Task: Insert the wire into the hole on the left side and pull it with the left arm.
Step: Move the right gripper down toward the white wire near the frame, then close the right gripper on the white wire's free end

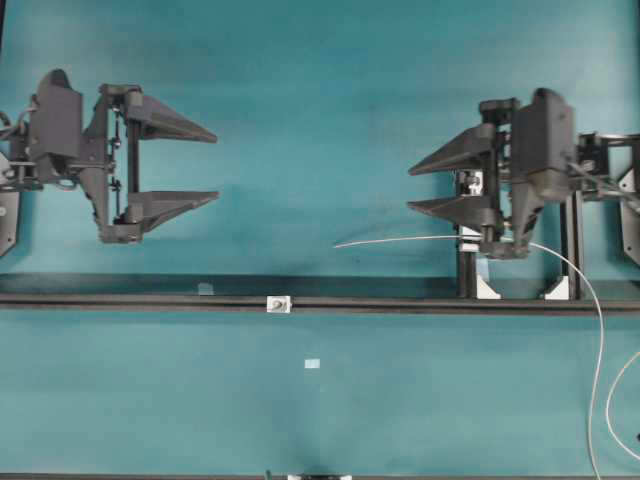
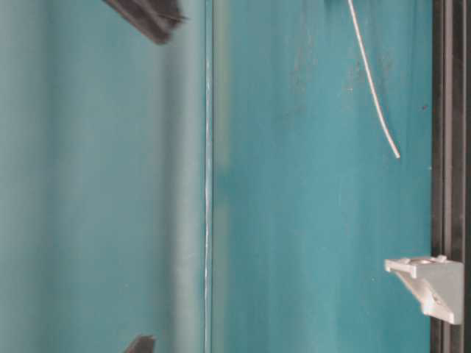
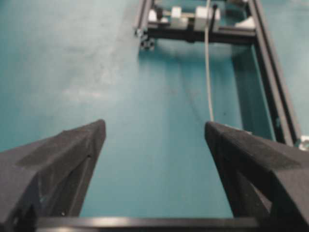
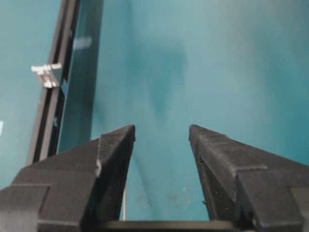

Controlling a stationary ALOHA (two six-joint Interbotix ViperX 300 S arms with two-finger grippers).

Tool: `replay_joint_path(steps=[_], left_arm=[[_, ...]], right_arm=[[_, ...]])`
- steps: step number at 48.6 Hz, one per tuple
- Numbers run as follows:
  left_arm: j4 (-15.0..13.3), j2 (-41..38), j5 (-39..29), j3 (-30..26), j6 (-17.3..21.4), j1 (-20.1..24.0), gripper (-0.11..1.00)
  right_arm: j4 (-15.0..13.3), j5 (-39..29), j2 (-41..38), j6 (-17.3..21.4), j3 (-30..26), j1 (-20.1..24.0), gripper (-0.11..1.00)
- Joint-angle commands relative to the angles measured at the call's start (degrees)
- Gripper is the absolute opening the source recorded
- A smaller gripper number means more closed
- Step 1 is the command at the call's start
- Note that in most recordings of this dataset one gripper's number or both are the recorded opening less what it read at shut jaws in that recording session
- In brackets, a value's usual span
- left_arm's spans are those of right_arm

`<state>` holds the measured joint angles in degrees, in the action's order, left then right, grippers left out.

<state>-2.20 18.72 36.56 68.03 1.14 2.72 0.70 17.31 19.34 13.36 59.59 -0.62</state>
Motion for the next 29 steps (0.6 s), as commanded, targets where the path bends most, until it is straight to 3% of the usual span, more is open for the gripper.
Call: replay_joint_path(steps=[1, 29], left_arm=[[-0.1, -1.5, 1.5, -1.2, 0.1, 0.2, 0.68], [-0.1, -4.3, 3.6, -1.5, 0.1, 0.6, 0.68]], right_arm=[[0.0, 0.6, -1.6, 1.7, -1.8, 0.2, 0.59], [-0.4, 2.4, -10.1, 3.4, -4.3, 1.8, 0.59]])
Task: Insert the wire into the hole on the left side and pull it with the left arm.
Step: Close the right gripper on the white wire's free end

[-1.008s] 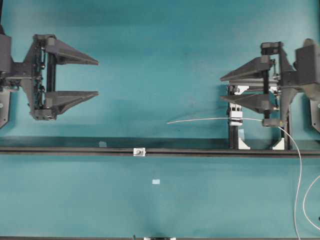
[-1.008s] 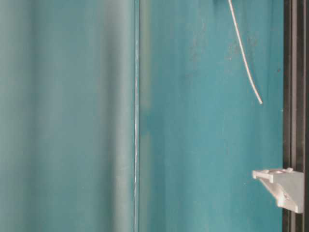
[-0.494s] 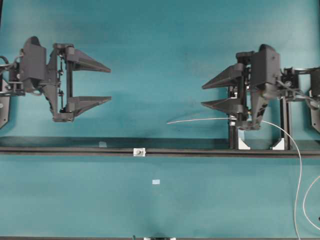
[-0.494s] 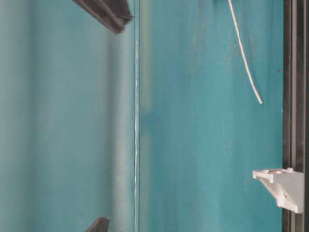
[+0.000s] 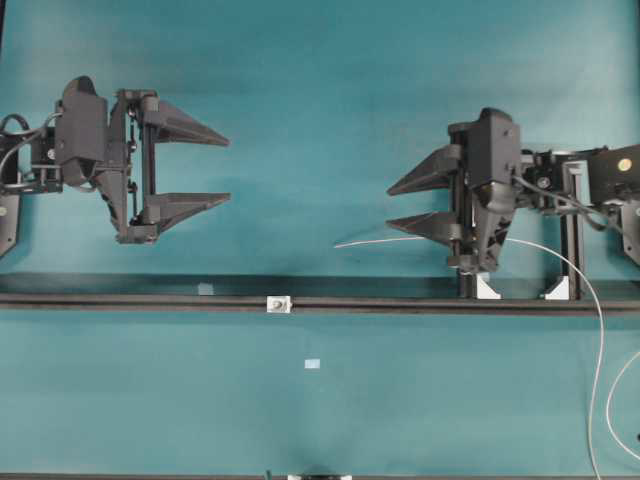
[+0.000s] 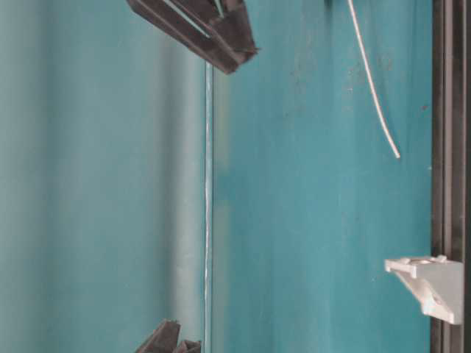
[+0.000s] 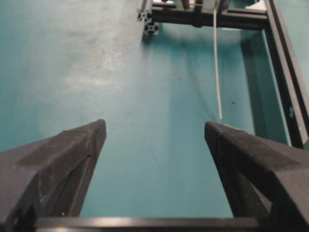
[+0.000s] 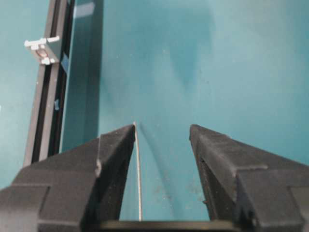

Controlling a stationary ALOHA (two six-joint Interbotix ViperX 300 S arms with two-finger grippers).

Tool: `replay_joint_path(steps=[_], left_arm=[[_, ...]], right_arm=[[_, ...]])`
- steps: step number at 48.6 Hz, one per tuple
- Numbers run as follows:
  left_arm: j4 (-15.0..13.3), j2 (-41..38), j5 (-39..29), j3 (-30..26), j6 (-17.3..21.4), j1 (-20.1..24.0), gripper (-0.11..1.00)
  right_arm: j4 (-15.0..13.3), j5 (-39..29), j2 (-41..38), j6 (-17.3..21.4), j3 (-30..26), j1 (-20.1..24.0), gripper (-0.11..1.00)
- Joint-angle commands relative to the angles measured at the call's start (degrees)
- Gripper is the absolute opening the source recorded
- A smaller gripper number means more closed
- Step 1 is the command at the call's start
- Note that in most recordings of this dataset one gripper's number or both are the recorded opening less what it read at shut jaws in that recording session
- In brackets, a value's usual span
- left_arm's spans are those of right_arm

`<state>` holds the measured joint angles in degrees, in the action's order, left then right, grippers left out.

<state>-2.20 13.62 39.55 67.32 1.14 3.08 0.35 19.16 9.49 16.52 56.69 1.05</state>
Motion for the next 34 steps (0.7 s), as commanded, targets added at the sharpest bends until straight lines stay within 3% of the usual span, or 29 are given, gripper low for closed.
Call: replay_joint_path(steps=[1, 34], left_arm=[[-0.1, 0.9, 0.6, -0.8, 0.1, 0.3, 0.68], [-0.1, 0.9, 0.6, -1.1, 0.1, 0.4, 0.67]], right_arm=[[-0.1, 0.6, -0.4, 0.3, -1.5, 0.3, 0.59], [-0.1, -0.4, -7.2, 0.4, -3.1, 1.2, 0.59]])
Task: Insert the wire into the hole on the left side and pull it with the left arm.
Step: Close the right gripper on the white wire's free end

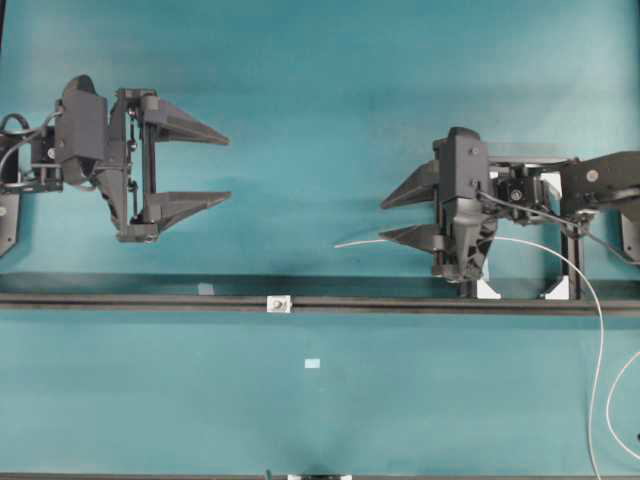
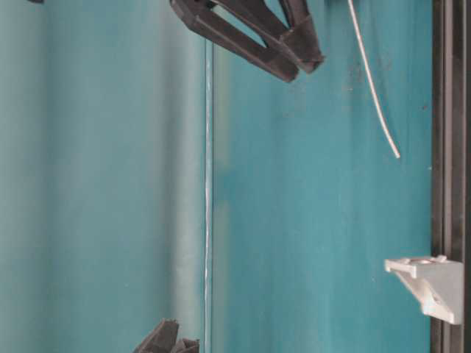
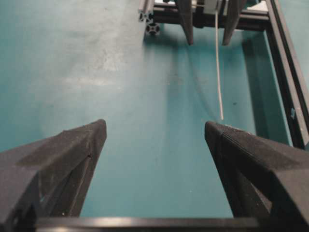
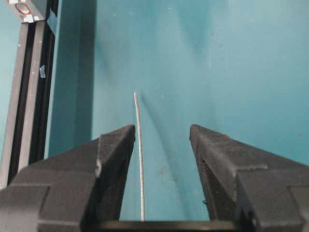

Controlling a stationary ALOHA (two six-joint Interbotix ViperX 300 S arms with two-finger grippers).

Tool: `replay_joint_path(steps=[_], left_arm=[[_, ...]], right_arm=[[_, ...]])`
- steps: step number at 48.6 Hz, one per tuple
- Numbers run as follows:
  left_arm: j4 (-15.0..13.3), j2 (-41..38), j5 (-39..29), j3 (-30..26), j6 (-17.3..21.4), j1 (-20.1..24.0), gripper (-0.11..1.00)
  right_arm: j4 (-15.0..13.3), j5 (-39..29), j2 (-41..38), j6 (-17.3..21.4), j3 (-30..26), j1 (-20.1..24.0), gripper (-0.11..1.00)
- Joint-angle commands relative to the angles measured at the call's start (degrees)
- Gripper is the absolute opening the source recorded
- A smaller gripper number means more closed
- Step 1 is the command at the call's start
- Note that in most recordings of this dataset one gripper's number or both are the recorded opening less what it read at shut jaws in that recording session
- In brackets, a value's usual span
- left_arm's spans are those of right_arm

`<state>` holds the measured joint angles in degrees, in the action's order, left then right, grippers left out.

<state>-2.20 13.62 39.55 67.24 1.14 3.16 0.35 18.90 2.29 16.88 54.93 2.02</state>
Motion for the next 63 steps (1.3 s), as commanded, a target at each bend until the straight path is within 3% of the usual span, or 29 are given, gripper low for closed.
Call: replay_joint_path(steps=[1, 16, 63], left_arm=[[-0.1, 0.9, 0.6, -1.1, 0.1, 0.3, 0.67], [-0.1, 0.9, 0.6, -1.2, 0.1, 1.0, 0.67], [-0.1, 0.9, 0.6, -1.3, 0.1, 1.9, 0.67]], right_arm=[[-0.1, -0.2, -0.2, 0.1, -1.4, 0.4, 0.59], [-0.1, -2.8, -1.3, 0.1, -2.2, 1.1, 0.59], [-0.1, -2.4, -5.3, 0.5, -3.2, 2.0, 0.59]])
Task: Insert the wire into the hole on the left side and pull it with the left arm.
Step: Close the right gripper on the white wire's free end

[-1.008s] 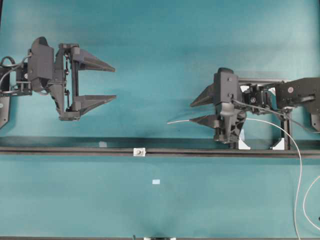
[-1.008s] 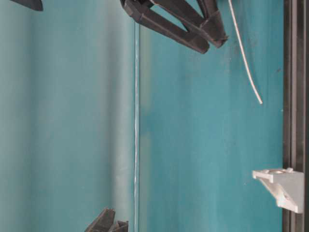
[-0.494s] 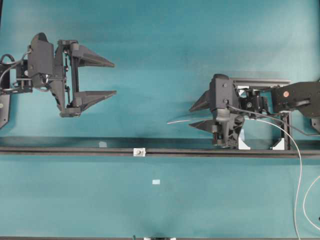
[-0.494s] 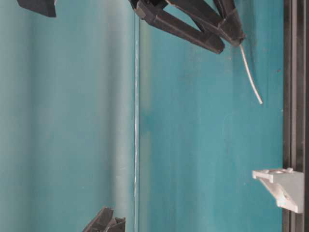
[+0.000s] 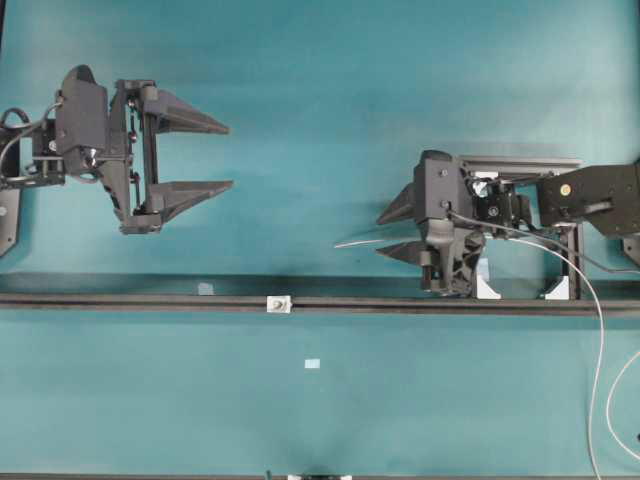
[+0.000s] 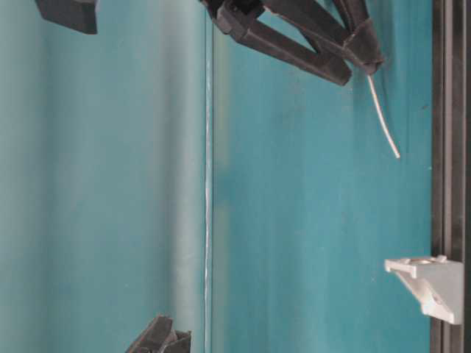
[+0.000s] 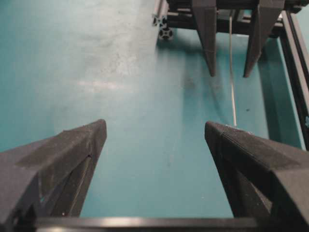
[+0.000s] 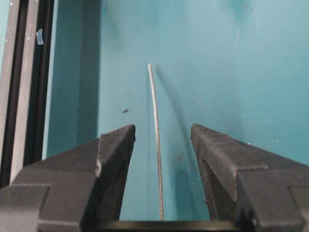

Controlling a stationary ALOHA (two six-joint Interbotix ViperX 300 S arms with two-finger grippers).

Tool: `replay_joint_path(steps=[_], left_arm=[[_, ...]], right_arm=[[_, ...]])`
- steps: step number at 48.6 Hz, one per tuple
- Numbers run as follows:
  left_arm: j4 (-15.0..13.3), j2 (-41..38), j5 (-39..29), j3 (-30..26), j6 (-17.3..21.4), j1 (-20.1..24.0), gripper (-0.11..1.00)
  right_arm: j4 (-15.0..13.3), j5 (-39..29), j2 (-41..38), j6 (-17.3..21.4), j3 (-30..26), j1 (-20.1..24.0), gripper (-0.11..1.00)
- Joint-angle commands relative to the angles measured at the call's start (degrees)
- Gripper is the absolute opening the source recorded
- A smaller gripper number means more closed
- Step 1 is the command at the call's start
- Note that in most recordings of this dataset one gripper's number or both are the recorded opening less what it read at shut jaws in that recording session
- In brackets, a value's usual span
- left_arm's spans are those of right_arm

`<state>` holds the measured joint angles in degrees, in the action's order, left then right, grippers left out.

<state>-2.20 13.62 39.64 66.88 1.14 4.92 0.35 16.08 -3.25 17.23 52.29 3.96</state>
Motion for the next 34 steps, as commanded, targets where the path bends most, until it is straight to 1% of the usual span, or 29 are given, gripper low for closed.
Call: replay_joint_path(steps=[1, 22, 28, 34], left_arm=[[-0.1, 0.9, 0.5, -0.9, 0.1, 0.1, 0.67], [-0.1, 0.9, 0.5, -1.0, 0.0, 0.2, 0.66], [-0.1, 0.9, 0.5, -0.9, 0.0, 0.2, 0.66], [-0.1, 0.9, 0.5, -0.9, 0.0, 0.2, 0.66]], right_arm=[[-0.1, 0.4, 0.2, 0.2, -0.5, 0.1, 0.59], [-0.1, 0.5, -0.1, 0.2, -0.7, 0.1, 0.57], [-0.1, 0.5, -0.1, 0.2, -0.6, 0.1, 0.46], [-0.1, 0.5, -0.1, 0.2, -0.5, 0.1, 0.24]])
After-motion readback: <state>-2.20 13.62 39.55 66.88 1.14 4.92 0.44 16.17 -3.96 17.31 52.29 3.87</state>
